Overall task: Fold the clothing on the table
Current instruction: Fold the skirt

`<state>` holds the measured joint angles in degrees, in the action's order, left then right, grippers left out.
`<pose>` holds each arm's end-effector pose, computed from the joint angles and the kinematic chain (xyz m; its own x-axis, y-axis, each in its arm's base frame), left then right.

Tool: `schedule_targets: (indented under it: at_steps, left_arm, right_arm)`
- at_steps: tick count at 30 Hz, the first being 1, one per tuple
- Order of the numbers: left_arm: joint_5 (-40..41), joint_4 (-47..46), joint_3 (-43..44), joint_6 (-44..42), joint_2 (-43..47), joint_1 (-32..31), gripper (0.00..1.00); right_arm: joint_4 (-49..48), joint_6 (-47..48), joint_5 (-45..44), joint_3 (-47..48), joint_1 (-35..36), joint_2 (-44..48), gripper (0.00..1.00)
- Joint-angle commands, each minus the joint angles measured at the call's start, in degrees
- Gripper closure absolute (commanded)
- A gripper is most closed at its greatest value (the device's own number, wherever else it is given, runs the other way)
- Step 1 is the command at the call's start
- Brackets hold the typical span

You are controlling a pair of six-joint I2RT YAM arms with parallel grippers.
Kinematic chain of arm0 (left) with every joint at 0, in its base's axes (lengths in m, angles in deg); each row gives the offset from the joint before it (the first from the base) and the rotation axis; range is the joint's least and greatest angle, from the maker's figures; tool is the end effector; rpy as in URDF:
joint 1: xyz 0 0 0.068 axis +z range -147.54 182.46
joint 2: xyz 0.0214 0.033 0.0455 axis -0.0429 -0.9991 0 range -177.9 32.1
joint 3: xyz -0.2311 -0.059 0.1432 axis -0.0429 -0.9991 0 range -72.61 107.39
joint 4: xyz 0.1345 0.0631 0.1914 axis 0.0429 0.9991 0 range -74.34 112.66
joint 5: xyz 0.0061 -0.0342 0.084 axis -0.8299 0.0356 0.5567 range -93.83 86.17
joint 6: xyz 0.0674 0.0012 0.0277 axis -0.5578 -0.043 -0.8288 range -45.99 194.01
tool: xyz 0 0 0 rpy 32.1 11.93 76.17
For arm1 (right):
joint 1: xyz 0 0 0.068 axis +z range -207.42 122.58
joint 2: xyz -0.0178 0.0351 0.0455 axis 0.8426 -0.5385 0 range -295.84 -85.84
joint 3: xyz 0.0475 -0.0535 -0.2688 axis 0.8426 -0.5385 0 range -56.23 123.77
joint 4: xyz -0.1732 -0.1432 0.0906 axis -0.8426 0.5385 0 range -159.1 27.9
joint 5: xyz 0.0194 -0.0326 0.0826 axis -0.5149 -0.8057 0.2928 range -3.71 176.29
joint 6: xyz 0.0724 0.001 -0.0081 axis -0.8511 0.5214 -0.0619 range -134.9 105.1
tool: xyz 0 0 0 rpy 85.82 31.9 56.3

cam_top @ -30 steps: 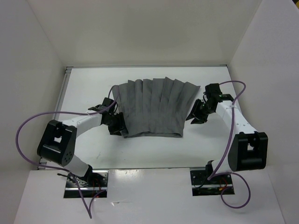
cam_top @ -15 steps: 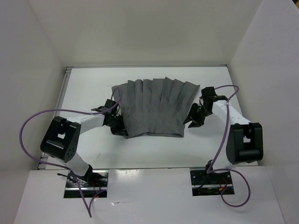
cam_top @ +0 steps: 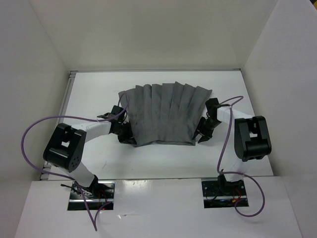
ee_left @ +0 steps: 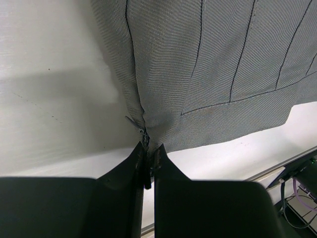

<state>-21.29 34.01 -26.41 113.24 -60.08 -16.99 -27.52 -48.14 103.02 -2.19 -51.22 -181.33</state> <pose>0.2640 -0.1125 0.1443 -0.9367 -0.3089 -0.1646 -0.1964 0.8531 -0.4834 0.2663 0.0464 0.1472 -0.9011 0.4300 0.0551 0.4252 0.8519 0.3056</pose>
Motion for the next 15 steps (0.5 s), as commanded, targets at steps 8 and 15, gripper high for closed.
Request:
schedule_targets:
  at_steps: [8, 15]
  left_arm:
    - [2.6, 1.69, 0.12, -1.52, -2.13, -0.6, 1.0]
    - [2.6, 3.88, 2.05, -2.04, -1.52, 0.02, 1.0]
  right_arm:
    - [-6.95, -5.08, -1.97, -0.43, 7.07, -7.17, 0.62]
    - [-5.3, -7.9, -10.91, 0.62, 9.8, -2.27, 1.0]
